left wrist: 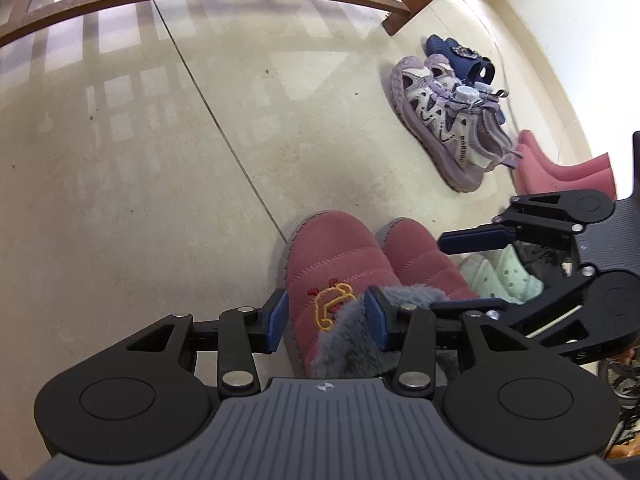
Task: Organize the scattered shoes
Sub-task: 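Hold the pink slippers with both grippers and bring them together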
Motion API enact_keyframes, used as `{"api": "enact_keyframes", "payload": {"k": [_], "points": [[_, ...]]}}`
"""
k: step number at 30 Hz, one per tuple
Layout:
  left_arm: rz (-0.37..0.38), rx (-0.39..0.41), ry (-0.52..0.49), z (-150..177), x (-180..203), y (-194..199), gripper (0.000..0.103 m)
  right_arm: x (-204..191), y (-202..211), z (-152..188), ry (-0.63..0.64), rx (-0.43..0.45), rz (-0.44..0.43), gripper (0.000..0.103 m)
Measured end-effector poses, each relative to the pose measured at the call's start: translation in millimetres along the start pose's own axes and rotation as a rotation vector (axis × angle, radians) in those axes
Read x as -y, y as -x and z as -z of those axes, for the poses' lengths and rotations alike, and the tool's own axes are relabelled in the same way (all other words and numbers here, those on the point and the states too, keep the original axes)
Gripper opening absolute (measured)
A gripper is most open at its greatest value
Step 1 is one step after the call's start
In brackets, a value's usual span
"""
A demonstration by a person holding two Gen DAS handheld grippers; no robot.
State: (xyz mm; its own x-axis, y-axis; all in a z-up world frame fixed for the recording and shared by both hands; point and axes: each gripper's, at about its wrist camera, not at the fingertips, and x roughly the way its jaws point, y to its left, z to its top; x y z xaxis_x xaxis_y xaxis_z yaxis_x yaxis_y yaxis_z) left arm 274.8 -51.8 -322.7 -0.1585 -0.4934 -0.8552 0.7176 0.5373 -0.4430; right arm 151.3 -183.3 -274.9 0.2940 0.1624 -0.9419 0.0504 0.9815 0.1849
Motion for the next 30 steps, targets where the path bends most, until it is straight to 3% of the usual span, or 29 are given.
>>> {"api": "enact_keyframes", "payload": {"k": [4, 10, 20, 30], "points": [[0.006, 0.023, 0.044, 3.3, -7.3, -1.9, 0.03, 2.3, -1.2, 2.2, -0.013, 0.005, 0.001, 0.073], [-0.008, 0.056, 0.062, 0.2, -15.7, 10.5, 0.031, 11.2, 8.1, 6.7, -0.099, 0.039, -0.042, 0.068], [0.008, 0.119, -0.115, 5.0, 16.4, 45.2, 0.033, 6.7, 35.5, 11.0, -0.096, 0.1, -0.02, 0.068], [0.049, 0.095, -0.172, 24.9, 37.1, 61.6, 0.041, 8.1, 53.0, 35.2, -0.109, 0.087, 0.025, 0.068]]}}
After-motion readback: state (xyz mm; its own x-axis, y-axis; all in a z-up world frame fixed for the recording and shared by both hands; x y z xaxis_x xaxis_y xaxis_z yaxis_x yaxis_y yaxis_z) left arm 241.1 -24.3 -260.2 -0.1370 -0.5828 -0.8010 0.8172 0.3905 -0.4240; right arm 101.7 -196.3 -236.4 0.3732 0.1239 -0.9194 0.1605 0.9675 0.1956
